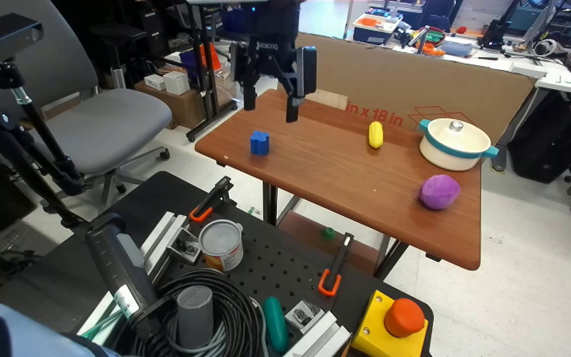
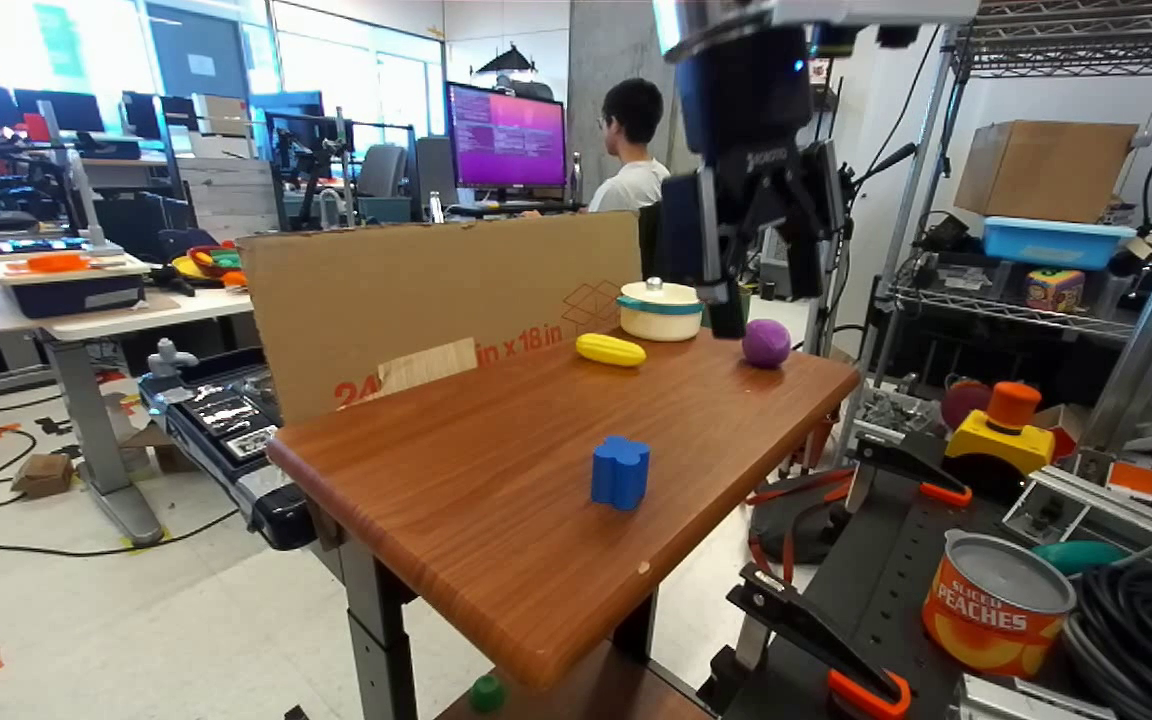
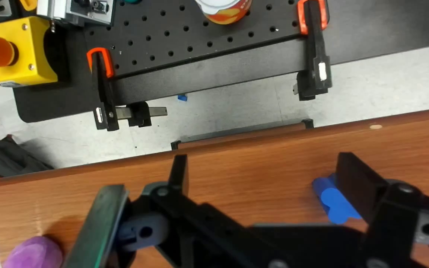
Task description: Move the blue block to the right
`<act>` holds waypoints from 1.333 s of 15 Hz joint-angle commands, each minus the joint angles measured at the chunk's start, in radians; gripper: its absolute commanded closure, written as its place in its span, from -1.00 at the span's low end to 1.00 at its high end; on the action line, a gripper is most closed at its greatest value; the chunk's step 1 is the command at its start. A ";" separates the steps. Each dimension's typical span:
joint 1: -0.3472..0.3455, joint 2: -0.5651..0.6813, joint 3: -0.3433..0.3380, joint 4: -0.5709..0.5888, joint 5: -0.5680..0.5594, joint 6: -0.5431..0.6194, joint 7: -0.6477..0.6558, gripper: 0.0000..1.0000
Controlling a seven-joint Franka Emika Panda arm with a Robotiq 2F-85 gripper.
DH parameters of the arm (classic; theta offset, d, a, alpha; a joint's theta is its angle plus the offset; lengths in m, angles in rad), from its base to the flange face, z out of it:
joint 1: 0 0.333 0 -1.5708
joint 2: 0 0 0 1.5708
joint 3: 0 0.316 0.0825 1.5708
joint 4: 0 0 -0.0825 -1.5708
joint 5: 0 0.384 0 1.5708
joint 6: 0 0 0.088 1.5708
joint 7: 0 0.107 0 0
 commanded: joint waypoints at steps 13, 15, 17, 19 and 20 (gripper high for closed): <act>0.247 0.566 -0.106 0.496 -0.089 -0.174 0.020 -0.47; 0.261 0.604 -0.121 0.538 -0.098 -0.190 0.017 -0.16; 0.271 0.641 -0.131 0.575 -0.100 -0.203 0.015 0.16; 0.279 0.655 -0.135 0.595 -0.095 -0.232 0.006 0.47; 0.278 0.648 -0.130 0.599 -0.087 -0.255 -0.008 0.63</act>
